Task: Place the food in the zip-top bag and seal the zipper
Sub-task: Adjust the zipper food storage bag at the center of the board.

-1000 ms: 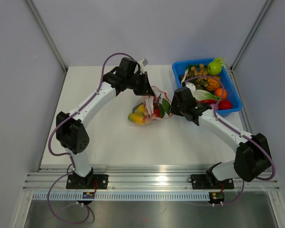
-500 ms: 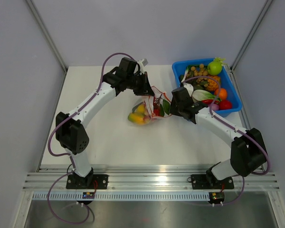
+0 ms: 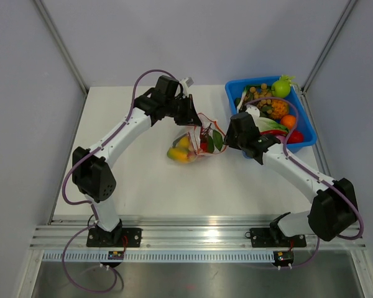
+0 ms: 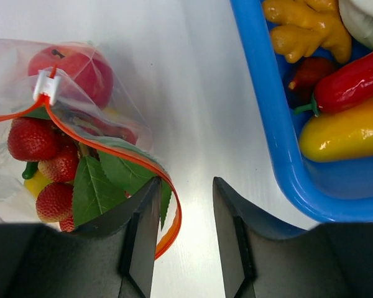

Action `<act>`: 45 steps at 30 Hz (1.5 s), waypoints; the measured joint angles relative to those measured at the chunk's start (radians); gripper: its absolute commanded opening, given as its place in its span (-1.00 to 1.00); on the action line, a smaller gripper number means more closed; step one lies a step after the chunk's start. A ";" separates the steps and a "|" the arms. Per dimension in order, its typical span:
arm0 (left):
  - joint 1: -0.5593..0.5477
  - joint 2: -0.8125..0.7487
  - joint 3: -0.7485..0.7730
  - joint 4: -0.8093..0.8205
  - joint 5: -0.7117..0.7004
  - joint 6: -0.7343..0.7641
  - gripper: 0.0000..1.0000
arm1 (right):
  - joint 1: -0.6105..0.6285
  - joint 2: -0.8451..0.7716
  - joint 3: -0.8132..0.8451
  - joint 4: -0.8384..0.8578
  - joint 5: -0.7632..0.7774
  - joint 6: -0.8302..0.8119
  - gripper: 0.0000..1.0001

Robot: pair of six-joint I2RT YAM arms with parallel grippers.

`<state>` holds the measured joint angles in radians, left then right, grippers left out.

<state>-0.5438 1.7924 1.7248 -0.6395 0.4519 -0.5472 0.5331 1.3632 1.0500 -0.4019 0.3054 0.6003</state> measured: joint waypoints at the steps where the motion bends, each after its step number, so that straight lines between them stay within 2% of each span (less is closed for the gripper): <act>1: 0.000 0.000 0.000 0.000 0.000 0.000 -1.00 | -0.001 0.007 0.000 0.001 -0.002 0.000 -0.10; 3: 0.000 0.000 0.000 0.000 0.000 0.000 -1.00 | -0.002 0.026 -0.005 0.007 -0.009 0.000 -0.13; 5: 0.000 0.000 0.000 0.000 0.000 0.000 -1.00 | -0.003 0.046 -0.009 0.014 -0.014 -0.001 -0.27; 6: 0.000 0.000 0.000 0.000 0.000 0.000 -1.00 | -0.003 0.058 -0.011 0.017 -0.019 0.000 -0.38; 7: 0.000 0.000 0.000 0.000 0.000 0.000 -1.00 | -0.003 0.068 -0.013 0.017 -0.023 0.000 -0.68; 10: 0.000 0.000 0.000 -0.002 0.000 0.001 -1.00 | -0.003 0.077 -0.022 0.016 -0.036 0.004 -1.00; 16: -0.003 0.000 0.000 -0.011 -0.006 0.016 -1.00 | -0.003 0.043 -0.019 0.012 -0.058 0.003 -1.00; 21: 0.006 0.000 0.025 -0.037 -0.018 0.029 -1.00 | -0.003 0.013 0.053 -0.006 -0.110 -0.010 -1.00; 29: 0.057 0.010 0.248 -0.135 -0.040 0.063 -1.00 | -0.003 -0.084 0.117 -0.012 -0.132 -0.028 -1.00; 35: 0.047 0.012 0.165 -0.099 -0.033 0.066 -1.00 | -0.003 -0.076 0.074 -0.014 -0.098 -0.035 -1.00; 39: 0.034 0.054 0.081 -0.120 -0.031 0.072 -0.67 | -0.003 -0.048 0.018 -0.025 -0.090 -0.035 -1.00; 40: 0.032 0.060 0.072 -0.127 -0.032 0.074 -0.42 | -0.003 -0.045 0.011 -0.030 -0.090 -0.035 -1.00; 43: 0.020 0.061 0.062 -0.150 -0.054 0.094 -0.16 | -0.003 -0.043 0.009 -0.037 -0.090 -0.035 -1.00; 45: 0.008 0.048 0.063 -0.157 -0.085 0.108 -0.14 | -0.003 -0.043 0.009 -0.036 -0.090 -0.034 -1.00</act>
<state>-0.5362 1.8404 1.7874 -0.7963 0.3668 -0.4397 0.5301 1.3205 1.0592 -0.4381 0.2153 0.5659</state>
